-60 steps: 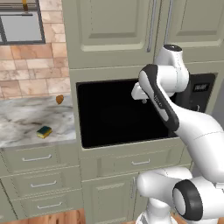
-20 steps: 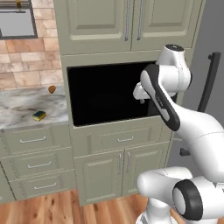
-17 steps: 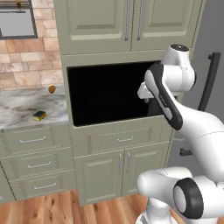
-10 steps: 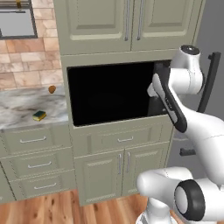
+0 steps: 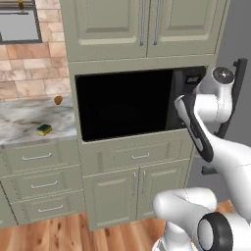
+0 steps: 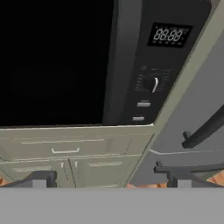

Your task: Place the sponge inside the microwave to prepare for sanitizing.

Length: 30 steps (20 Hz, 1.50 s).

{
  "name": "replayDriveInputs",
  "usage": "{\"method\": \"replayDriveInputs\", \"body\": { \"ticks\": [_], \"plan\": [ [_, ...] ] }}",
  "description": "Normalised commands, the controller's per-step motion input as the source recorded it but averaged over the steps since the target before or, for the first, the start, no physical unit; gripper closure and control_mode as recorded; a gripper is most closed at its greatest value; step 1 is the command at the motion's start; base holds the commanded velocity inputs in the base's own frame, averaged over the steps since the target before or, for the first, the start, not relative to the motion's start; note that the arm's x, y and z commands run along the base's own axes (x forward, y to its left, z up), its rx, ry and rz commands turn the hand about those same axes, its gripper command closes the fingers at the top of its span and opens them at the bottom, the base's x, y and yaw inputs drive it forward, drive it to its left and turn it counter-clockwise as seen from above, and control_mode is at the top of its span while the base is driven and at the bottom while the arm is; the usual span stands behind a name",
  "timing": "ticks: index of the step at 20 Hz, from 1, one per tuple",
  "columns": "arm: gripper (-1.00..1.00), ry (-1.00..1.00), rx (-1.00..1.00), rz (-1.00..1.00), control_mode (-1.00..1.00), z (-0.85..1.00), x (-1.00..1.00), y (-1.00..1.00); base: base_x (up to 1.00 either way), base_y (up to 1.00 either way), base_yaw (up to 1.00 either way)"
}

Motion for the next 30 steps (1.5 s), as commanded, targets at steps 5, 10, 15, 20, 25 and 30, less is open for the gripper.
{"method": "replayDriveInputs", "body": {
  "ticks": [5,10,15,20,25,30],
  "plan": [
    [-1.00,0.00,0.02,-0.26,-1.00,-0.01,0.75,-0.16,0.00,0.00,0.00],
    [-1.00,0.00,0.12,-0.13,-1.00,0.00,0.56,-0.10,0.00,0.00,0.00],
    [-1.00,0.00,0.11,0.06,-1.00,-0.05,0.06,-0.06,0.00,0.00,0.00],
    [-1.00,-0.01,0.02,0.15,-1.00,-0.05,0.14,-0.26,0.00,0.00,0.00],
    [-1.00,-0.03,0.00,0.13,-1.00,-0.15,0.24,-0.12,0.00,0.00,0.00],
    [-1.00,0.00,0.00,0.09,-1.00,-0.05,0.25,0.00,0.00,0.00,0.00]
  ]
}}
